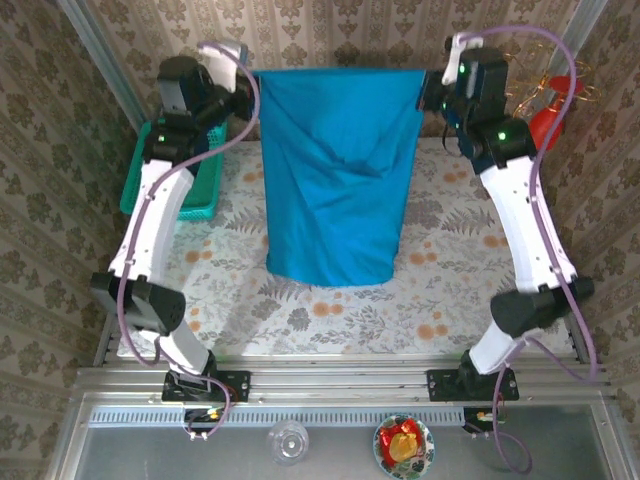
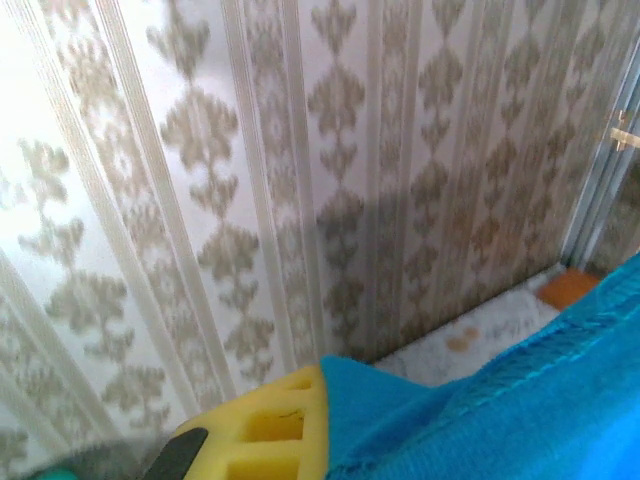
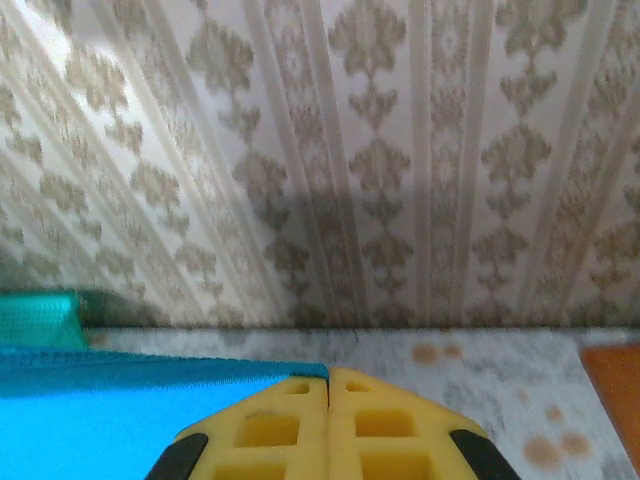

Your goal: Fold the inside-out t-shirt

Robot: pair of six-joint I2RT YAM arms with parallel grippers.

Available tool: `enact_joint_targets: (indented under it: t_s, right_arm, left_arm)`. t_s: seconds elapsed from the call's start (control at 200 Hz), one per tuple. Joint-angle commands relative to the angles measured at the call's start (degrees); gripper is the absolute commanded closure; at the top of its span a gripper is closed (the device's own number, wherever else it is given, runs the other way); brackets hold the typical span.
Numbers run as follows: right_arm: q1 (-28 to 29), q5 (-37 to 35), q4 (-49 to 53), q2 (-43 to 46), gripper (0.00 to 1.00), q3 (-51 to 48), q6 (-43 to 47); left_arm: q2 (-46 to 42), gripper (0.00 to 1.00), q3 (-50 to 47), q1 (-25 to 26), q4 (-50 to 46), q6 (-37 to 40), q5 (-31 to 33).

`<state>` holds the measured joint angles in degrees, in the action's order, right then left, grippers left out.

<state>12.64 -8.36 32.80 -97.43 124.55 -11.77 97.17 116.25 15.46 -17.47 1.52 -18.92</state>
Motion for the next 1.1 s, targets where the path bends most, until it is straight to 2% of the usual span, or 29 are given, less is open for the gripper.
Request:
enact_joint_targets:
  t_s: [0.0, 0.05, 0.12, 0.23, 0.32, 0.485, 0.645, 0.765, 0.93, 1.095]
  right_arm:
    - [-1.0, -0.9, -2.4, -2.8, 1.0, 16.1, -1.5]
    - [-1.1, -0.4, 0.5, -5.7, 1.0, 24.1, -1.6]
    - [-1.1, 0.0, 2.4, -7.4, 1.0, 30.2, -1.7]
    - [-1.0, 1.5, 3.1, -4.6, 1.0, 28.3, -2.0]
    - [-1.0, 4.2, 2.0, 1.3, 1.0, 17.4, -2.4]
    - [-1.0, 9.2, -5.0, 17.1, 1.0, -14.5, -5.6]
    - [0.2, 15.5, -4.5, 28.8, 1.0, -40.1, -8.9]
    - [2.4, 18.9, -4.9, 32.0, 1.0, -53.5, -11.1]
    - [4.5, 23.6, -5.7, 30.7, 1.0, -64.3, -13.4]
    - [5.1, 25.5, -6.3, 29.7, 1.0, -67.2, -13.7]
  left_arm:
    - [-0.9, 1.0, 12.0, -1.5, 6.8, -3.1, -1.0]
    - [-0.8, 1.0, 14.1, -2.0, 7.0, -4.3, -1.2]
    - [-2.2, 1.0, 14.0, -3.2, 8.3, -6.5, -1.8]
    - [-7.8, 1.0, 7.1, -4.3, 10.3, -6.9, -2.8]
    - [-14.8, 1.0, -4.4, -4.3, 12.6, -5.9, -3.0]
    - [-29.3, 1.0, -29.7, -4.2, 13.2, -6.1, -2.7]
    - [-44.9, 1.0, -59.9, -0.9, 11.9, -11.3, 0.5]
    - [-53.0, 1.0, -78.6, 2.9, 13.6, -18.2, 2.5]
    - [-58.4, 1.0, -94.8, 9.0, 15.9, -25.3, 4.3]
    - [-59.7, 0.79, -97.7, 14.3, 13.9, -24.0, 6.2]
